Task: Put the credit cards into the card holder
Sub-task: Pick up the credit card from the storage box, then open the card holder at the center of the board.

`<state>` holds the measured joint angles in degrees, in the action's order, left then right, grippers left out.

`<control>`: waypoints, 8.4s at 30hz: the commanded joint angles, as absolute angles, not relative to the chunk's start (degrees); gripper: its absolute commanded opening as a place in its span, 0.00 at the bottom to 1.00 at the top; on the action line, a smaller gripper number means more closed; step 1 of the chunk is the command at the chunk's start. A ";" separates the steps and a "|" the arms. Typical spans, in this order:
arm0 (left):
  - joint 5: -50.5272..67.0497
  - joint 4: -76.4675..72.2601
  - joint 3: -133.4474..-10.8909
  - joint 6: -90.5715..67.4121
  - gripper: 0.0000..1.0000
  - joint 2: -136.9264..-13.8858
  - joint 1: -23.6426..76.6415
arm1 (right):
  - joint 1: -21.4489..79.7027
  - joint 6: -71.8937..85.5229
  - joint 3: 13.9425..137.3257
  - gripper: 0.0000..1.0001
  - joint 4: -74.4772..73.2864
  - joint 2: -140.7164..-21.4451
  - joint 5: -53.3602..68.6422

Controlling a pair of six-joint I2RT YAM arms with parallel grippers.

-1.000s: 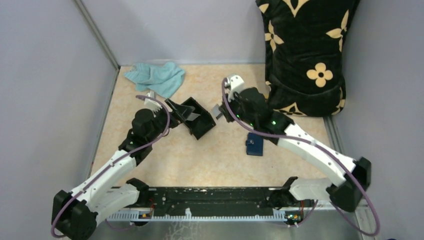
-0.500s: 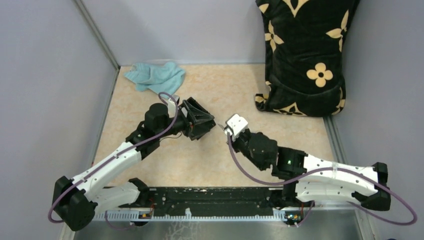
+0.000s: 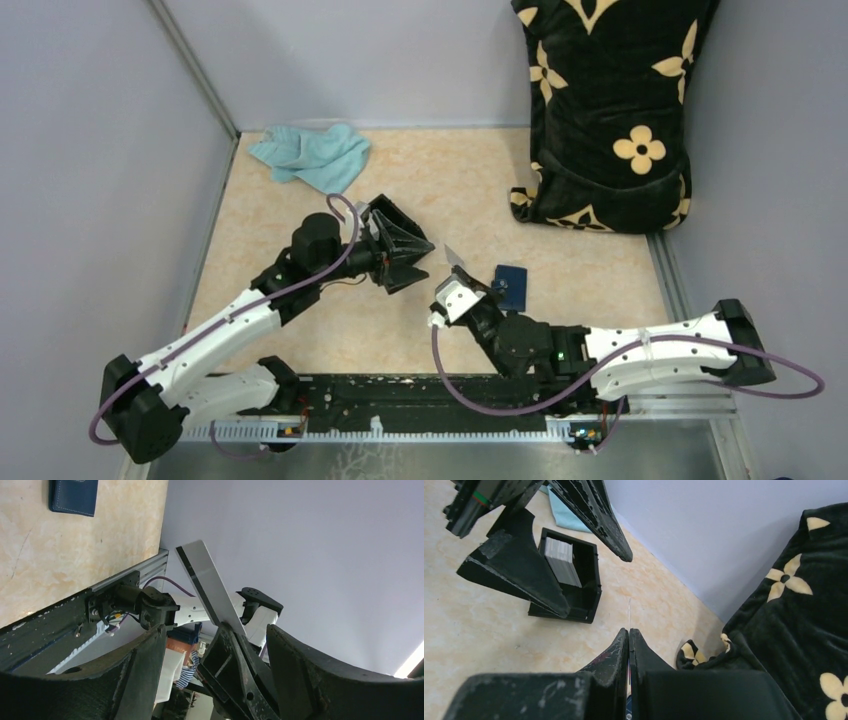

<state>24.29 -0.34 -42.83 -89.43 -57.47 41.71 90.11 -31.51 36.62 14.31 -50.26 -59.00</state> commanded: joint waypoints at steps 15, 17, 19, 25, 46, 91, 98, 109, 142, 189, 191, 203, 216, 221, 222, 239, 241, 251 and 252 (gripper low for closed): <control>26.84 -1.57 -46.65 -89.83 0.57 -63.38 43.88 | 98.96 -44.55 38.84 0.00 27.02 -57.36 -62.94; 27.17 -2.60 -45.90 -90.03 0.48 -63.09 44.22 | 98.95 -44.66 39.05 0.00 26.49 -57.50 -62.89; 27.20 -3.51 -45.40 -90.39 0.44 -62.74 44.65 | 98.89 -45.00 39.07 0.00 26.09 -57.68 -62.97; 27.07 -4.76 -44.66 -90.79 0.33 -61.89 46.32 | 98.95 -46.19 38.30 0.00 26.23 -57.81 -64.14; 18.13 -28.08 -40.15 -75.18 0.00 -76.54 44.40 | 98.61 3.10 49.40 0.62 -11.08 -55.08 -79.64; -16.83 27.59 -98.01 -43.79 0.00 -124.98 66.23 | 44.48 67.34 37.62 0.30 -41.59 -35.33 -49.83; -21.54 31.62 -102.44 -44.00 0.00 -126.65 66.82 | 44.48 66.89 36.80 0.29 -41.55 -34.27 -49.35; -25.83 33.87 -102.29 -43.32 0.00 -124.95 67.10 | 44.48 65.79 35.73 0.28 -38.93 -35.51 -47.18; -29.54 24.42 -85.62 -43.03 0.00 -112.01 65.58 | 44.47 63.61 32.56 0.24 -30.94 -44.56 -43.19; 8.57 -10.31 -58.20 -43.21 0.00 -105.01 51.16 | 38.61 62.01 26.91 0.23 -22.46 -50.52 -34.75; 10.07 -11.16 -57.48 -43.75 0.00 -105.07 50.43 | 38.40 62.00 26.79 0.23 -22.04 -51.05 -34.56; 17.68 -15.34 -56.13 -45.29 0.00 -106.96 48.42 | 35.61 61.45 24.46 0.23 -17.78 -55.26 -32.47; 20.37 -16.79 -56.87 -46.17 0.00 -109.45 47.64 | 32.68 59.55 23.25 0.23 -14.04 -58.41 -30.08; 21.64 -17.72 -57.12 -46.88 0.00 -110.11 47.28 | 31.96 58.90 23.09 0.23 -12.85 -59.52 -29.26; 21.89 -18.02 -57.13 -46.98 0.00 -110.33 47.17 | 31.91 58.86 23.08 0.23 -12.61 -59.68 -29.12; 24.97 -21.50 -55.73 -49.36 0.00 -110.17 46.15 | 30.94 58.05 22.41 0.23 -9.41 -63.17 -27.05; 25.32 -21.89 -55.68 -49.75 0.00 -110.49 46.14 | 30.94 58.06 22.23 0.23 -9.27 -63.32 -26.84; 26.02 -23.34 -55.06 -50.67 0.00 -111.62 46.13 | 30.85 58.17 21.79 0.23 -8.46 -63.80 -26.52; 25.94 -23.33 -55.03 -50.69 0.00 -111.67 46.14 | 30.78 58.12 21.80 0.23 -8.43 -63.88 -26.39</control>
